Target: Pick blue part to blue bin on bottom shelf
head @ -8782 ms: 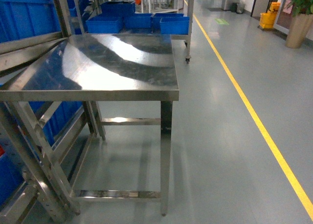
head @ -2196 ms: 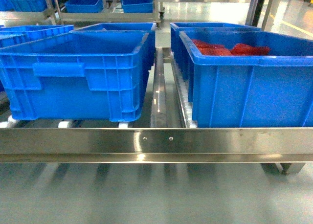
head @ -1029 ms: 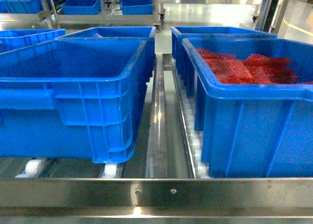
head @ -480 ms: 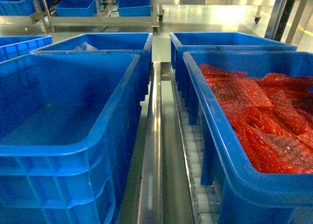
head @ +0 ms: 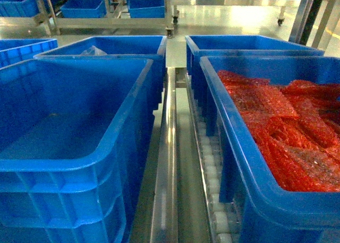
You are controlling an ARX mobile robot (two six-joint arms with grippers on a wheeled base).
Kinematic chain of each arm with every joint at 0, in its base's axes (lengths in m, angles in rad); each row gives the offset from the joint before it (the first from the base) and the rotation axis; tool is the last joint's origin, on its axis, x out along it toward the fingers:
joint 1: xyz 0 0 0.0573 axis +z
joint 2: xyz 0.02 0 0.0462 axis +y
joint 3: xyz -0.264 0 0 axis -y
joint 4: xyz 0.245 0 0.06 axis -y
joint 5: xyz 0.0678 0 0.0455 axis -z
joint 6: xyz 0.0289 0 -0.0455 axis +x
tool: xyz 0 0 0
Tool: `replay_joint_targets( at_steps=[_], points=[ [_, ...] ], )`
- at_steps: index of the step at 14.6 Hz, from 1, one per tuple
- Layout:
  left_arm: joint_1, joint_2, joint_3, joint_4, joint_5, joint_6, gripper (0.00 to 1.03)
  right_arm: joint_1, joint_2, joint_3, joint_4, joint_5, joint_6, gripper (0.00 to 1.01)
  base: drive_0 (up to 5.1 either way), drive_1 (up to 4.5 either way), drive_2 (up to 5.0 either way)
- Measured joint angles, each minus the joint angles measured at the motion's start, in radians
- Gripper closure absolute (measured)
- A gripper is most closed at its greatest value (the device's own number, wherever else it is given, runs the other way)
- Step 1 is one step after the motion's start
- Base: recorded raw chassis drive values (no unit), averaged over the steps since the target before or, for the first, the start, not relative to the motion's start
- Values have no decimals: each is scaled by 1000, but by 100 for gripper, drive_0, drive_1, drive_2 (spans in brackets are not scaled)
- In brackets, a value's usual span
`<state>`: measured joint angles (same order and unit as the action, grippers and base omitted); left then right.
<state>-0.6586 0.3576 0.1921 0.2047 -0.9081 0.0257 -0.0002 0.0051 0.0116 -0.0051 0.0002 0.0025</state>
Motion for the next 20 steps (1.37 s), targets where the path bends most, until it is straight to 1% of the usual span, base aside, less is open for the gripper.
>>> replay_joint_targets(
  at_steps=[20],
  points=[
    [0, 0, 0, 0, 0, 0, 60, 0, 0, 0, 0, 0, 0, 3, 0, 0, 0]
  ],
)
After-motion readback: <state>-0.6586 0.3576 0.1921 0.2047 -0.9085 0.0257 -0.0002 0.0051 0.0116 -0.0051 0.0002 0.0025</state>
